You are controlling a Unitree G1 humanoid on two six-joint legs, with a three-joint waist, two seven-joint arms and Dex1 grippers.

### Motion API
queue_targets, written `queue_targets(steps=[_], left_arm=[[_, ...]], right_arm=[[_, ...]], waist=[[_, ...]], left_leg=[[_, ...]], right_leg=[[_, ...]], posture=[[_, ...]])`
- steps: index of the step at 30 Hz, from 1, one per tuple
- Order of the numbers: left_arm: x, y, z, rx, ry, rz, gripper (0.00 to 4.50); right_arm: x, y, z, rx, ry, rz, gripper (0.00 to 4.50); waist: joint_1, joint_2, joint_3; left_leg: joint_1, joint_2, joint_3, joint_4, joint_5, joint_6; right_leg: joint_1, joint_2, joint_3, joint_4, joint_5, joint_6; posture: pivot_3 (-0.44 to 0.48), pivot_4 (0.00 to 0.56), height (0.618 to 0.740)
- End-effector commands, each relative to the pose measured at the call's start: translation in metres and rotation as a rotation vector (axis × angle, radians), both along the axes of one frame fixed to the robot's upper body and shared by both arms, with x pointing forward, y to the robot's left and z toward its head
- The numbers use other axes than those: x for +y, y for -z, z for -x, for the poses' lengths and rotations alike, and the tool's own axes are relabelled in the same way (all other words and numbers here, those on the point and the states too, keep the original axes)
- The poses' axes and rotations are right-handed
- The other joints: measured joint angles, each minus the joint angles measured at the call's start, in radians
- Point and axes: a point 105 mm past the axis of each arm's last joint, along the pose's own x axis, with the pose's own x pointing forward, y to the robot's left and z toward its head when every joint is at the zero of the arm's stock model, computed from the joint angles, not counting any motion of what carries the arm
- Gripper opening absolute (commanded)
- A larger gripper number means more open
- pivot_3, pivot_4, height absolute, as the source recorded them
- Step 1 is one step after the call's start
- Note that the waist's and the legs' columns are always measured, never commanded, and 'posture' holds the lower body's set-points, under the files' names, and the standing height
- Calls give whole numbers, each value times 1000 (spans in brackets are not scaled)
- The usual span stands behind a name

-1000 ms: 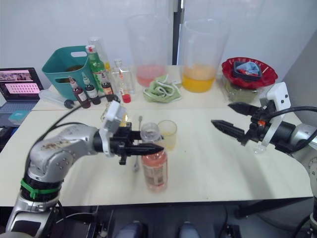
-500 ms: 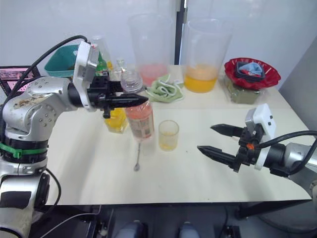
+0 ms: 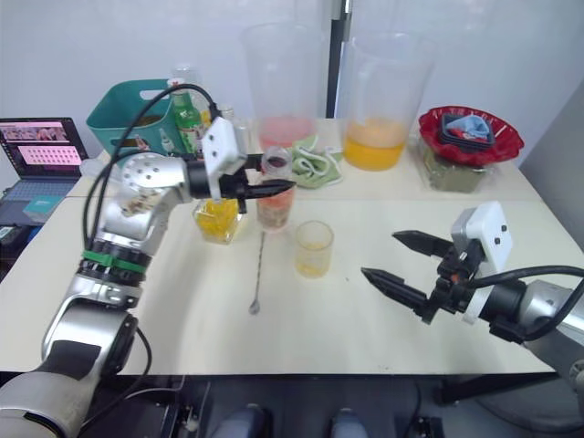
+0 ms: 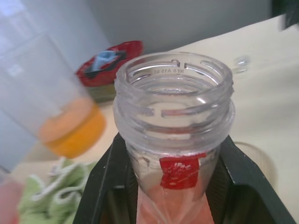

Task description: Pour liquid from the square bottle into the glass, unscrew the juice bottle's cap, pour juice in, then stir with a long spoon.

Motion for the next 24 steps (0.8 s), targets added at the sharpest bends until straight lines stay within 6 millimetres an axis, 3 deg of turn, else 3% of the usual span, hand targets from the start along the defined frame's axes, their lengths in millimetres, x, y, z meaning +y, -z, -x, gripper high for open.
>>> queue_targets(steps=[1, 13, 24], left_arm=[[-9, -24, -4, -211, -16, 4, 1403], [-22, -3, -25, -573, -135, -164, 1403], [-29, 14, -22, -732, -137, -175, 1403]], right_arm=[[3, -12, 4, -81, 10, -18, 4475], [12, -10, 2, -95, 34, -43, 4475], [12, -6, 5, -89, 52, -40, 4475]], waist=[[0, -1, 0], [-1, -1, 0], [0, -1, 0]], left_leg=[[-1, 0, 0, 0, 0, 0], [-6, 0, 1, 1, 0, 0], [-10, -1, 1, 4, 0, 0]], right_leg=[[0, 0, 0, 0, 0, 0], [-8, 0, 0, 3, 0, 0], [-10, 0, 0, 4, 1, 0]], posture=[[0, 150, 740], [0, 150, 740], [0, 150, 740]])
